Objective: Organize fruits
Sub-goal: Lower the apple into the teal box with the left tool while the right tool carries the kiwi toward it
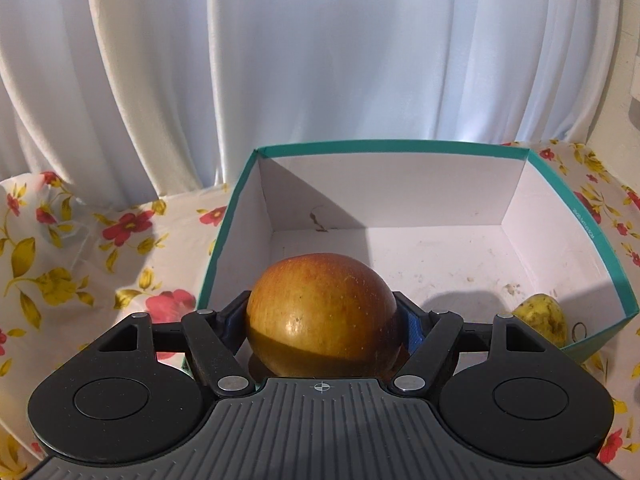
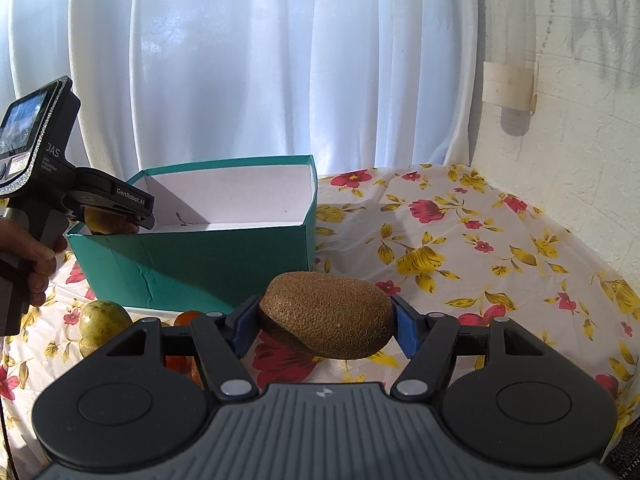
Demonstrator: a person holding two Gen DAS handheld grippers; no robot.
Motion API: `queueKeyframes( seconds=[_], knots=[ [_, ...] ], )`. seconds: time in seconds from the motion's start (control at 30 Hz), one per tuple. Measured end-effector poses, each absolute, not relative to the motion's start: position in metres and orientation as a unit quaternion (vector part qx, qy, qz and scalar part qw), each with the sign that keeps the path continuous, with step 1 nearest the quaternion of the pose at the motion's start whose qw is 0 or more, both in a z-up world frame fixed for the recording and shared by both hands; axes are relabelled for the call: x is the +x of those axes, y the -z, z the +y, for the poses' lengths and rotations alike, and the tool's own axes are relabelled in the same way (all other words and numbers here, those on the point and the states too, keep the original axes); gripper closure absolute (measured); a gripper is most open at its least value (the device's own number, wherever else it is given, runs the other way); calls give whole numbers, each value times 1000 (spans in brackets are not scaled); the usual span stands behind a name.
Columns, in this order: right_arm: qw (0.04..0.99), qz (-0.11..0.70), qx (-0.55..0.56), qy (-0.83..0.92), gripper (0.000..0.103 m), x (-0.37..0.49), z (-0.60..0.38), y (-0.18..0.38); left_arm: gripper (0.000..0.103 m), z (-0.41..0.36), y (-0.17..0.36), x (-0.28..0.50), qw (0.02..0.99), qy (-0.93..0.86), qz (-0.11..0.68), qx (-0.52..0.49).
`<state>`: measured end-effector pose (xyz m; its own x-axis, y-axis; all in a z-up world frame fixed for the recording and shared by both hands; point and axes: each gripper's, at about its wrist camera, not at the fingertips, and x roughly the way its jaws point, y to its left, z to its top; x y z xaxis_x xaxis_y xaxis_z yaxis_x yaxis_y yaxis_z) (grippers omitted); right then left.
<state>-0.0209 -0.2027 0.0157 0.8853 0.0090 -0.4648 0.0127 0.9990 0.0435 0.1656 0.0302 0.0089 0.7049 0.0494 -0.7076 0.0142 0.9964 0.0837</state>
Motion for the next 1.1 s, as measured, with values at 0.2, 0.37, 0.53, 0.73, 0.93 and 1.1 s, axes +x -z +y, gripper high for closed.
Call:
queueKeyframes(
  seconds=[0.2, 0.37, 0.53, 0.73, 0.93, 1.1],
  knots=[
    [969, 245, 23, -6, 36, -18, -202, -15, 26, 30, 8, 175, 916, -29, 396, 65],
    [970, 244, 18, -11, 36, -16, -199, -16, 27, 33, 5, 176, 919, -11, 392, 43],
    [970, 241, 12, -15, 36, -15, -196, -19, 15, 38, -12, 164, 928, -11, 371, 23],
    [975, 222, -2, -19, 36, -7, -190, -31, 6, 57, -46, 104, 948, -37, 314, -14],
    [979, 201, -25, -38, 36, 12, -174, -42, 6, 81, -31, 61, 933, -61, 350, -52],
    [980, 190, -37, -49, 36, 42, -157, -44, 6, 94, -21, 46, 923, -76, 373, -55]
  ],
)
